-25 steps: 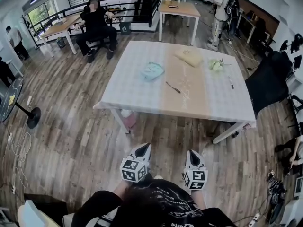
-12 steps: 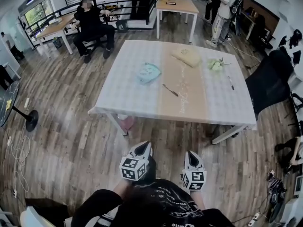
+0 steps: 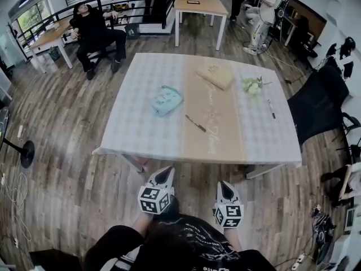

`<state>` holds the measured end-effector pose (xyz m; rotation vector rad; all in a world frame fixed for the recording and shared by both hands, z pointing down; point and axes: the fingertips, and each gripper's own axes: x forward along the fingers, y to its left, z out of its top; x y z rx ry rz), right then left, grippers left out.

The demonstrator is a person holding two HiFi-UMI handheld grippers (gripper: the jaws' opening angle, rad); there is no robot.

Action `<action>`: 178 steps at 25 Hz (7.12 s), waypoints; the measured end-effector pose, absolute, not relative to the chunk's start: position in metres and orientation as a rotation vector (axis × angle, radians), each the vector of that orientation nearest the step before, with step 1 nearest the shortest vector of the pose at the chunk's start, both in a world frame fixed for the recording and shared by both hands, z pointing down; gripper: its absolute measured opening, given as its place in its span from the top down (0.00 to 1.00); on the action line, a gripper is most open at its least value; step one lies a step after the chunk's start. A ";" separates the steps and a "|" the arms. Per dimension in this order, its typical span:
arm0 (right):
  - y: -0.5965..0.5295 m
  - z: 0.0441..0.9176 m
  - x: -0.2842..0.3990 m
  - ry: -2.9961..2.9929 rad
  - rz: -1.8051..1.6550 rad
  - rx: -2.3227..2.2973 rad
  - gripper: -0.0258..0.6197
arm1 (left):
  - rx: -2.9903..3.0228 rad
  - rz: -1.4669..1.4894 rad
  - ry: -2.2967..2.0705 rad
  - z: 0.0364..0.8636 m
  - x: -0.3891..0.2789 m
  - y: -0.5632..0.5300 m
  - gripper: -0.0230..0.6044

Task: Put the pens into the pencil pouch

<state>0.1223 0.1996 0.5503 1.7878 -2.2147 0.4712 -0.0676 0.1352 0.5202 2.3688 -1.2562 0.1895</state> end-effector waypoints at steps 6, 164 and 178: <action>0.133 0.543 0.114 -2.191 0.478 1.830 0.95 | 2.407 0.218 -1.229 0.515 -0.076 0.065 0.93; -0.173 0.597 0.157 -2.201 0.404 1.103 0.86 | 2.144 0.441 -1.361 0.546 -0.008 -0.261 0.91; -0.166 0.562 0.134 -2.206 0.232 0.973 0.86 | 2.351 0.545 -1.088 0.531 -0.012 -0.217 0.91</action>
